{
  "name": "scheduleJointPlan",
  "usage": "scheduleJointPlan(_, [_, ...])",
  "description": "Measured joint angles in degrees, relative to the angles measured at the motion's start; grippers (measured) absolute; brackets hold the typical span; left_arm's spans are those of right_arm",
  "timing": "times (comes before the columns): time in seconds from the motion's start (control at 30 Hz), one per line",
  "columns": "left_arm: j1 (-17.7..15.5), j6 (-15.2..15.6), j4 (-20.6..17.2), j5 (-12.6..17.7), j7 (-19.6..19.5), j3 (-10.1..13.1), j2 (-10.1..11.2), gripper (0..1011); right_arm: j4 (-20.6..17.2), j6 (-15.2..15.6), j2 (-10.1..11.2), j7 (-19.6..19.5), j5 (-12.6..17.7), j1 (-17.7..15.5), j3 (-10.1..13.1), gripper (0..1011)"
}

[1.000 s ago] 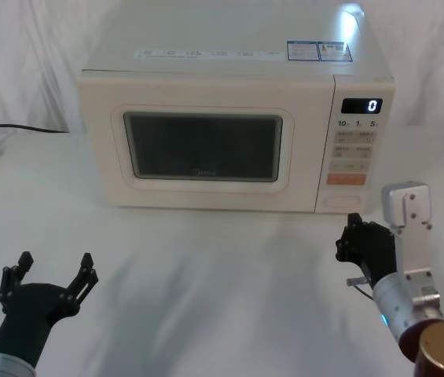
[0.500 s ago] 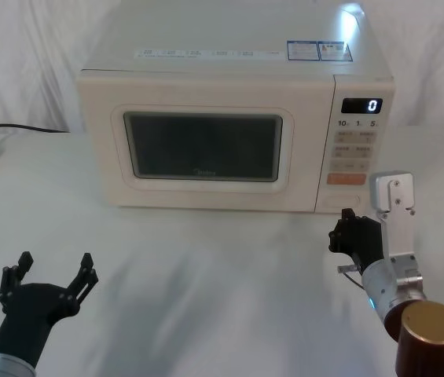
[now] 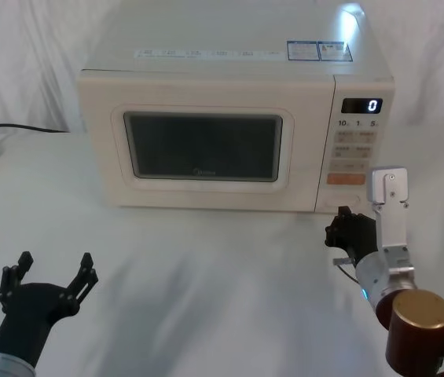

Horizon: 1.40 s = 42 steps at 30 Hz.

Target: Press the button to open the microwave door with one hand; close the microwave door with the other hand.

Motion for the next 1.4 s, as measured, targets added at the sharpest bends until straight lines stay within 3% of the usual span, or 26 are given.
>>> scheduleJointPlan(0.73, [0.0,0.0,0.0,0.0,0.0,0.0,0.0,1001,7.6,-1.7,-1.3,-1.2,0.5,5.0,1.4,0])
scheduleJointPlan(1.4, [0.0,0.0,0.0,0.0,0.0,0.0,0.0,1001,9.3,-2.5,-1.4,-2.2,0.0,6.5,2.8,0])
